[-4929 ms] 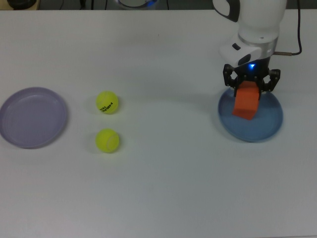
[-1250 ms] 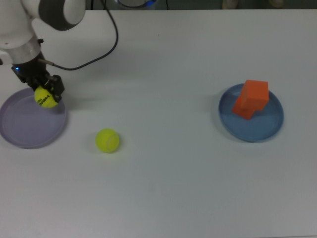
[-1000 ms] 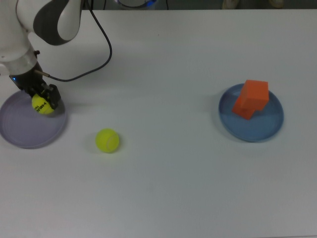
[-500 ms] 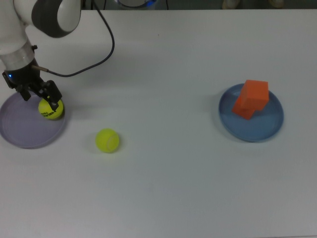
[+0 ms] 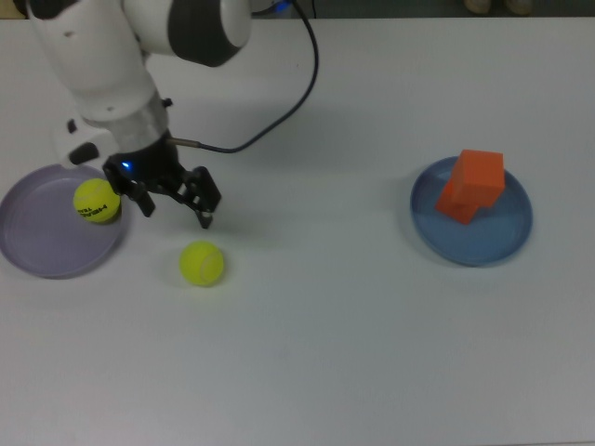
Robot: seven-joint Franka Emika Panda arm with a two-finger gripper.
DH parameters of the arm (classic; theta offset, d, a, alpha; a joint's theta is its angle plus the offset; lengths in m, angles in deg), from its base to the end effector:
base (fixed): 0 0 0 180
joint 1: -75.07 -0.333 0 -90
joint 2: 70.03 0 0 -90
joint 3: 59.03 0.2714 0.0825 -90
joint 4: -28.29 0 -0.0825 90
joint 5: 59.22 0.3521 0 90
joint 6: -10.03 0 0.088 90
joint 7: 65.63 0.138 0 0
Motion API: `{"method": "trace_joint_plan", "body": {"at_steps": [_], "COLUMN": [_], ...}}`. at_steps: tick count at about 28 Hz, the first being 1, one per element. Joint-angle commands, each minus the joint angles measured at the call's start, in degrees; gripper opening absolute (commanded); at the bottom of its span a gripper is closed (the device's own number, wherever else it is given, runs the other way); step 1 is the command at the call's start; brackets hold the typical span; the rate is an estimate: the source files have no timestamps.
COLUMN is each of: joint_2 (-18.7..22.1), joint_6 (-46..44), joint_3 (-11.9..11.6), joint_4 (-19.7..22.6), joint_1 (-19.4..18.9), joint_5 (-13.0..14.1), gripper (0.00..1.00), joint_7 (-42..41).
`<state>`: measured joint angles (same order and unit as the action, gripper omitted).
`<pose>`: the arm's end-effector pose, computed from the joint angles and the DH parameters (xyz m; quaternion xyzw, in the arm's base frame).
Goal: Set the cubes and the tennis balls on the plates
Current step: 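Lower the gripper onto the second tennis ball and grasp it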
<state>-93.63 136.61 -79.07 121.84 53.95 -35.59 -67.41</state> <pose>0.6445 0.0564 0.3551 -0.9874 0.0616 -0.0977 0.1084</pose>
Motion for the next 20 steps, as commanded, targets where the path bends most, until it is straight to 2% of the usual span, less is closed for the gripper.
{"method": "trace_joint_plan", "body": {"at_steps": [1, 20], "joint_2": [-2.67, -9.0], "joint_6": [3.68, 8.6], "joint_3": [1.67, 1.76], "joint_4": [-1.01, -1.09], "joint_1": [0.11, -0.59], "joint_5": [0.18, 0.0], "gripper": [1.0, 1.0], "joint_7": [2.58, 2.93]}}
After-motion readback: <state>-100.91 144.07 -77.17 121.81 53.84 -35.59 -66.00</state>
